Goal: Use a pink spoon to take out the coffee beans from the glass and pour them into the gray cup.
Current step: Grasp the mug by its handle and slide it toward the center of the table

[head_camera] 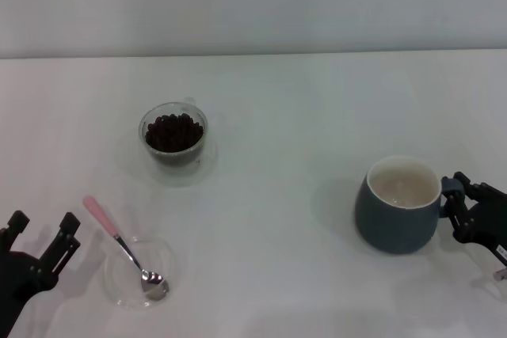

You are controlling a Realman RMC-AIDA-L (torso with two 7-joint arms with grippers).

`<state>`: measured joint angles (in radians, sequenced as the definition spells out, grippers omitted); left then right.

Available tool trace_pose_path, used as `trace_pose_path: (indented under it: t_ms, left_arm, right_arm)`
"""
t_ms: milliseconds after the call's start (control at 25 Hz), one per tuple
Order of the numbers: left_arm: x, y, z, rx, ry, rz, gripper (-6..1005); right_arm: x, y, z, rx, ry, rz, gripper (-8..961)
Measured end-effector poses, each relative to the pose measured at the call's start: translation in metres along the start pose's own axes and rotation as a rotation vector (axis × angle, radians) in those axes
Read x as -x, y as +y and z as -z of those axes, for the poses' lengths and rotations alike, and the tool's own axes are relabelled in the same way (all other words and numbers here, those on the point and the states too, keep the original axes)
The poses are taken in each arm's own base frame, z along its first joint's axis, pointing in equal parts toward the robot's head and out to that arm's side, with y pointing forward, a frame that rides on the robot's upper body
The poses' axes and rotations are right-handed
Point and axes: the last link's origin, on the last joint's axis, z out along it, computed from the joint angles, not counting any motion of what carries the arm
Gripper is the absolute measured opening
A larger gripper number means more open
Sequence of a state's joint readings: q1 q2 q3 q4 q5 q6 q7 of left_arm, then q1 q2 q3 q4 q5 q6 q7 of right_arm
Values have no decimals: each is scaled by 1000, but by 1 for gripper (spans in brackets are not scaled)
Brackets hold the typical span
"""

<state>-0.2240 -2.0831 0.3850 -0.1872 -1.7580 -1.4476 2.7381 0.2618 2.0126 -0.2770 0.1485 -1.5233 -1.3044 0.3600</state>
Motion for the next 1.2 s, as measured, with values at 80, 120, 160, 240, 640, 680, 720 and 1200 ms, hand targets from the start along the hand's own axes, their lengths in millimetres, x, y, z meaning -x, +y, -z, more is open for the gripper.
trace_pose_path:
  t_ms: [80, 120, 160, 240, 640, 680, 720, 1200]
  left_arm:
    - [0, 0, 0, 0, -1, 0, 864]
    - [0, 0, 0, -1, -1, 0, 864]
    - [0, 0, 0, -1, -1, 0, 864]
    - [0, 0, 0, -1, -1, 0, 864]
    - [0, 0, 1, -4, -2, 1, 863]
    - [0, -1, 1, -4, -2, 1, 863]
    - [1, -1, 0, -5, -3, 1, 863]
    - [2, -2, 0, -11, -15, -1, 862]
  right_arm:
    - [1, 3, -3, 12, -2, -4, 181]
    - [1, 4, -5, 18, -4, -6, 180]
    - [2, 6, -7, 25, -6, -10, 179]
    - [3, 10, -11, 37, -9, -18, 176]
    - [3, 48, -30, 225, 20, -1, 173]
    - [3, 53, -31, 246, 27, 0, 173]
    - [3, 56, -34, 256, 31, 0, 173]
    - [0, 59, -43, 265, 66, 66, 169]
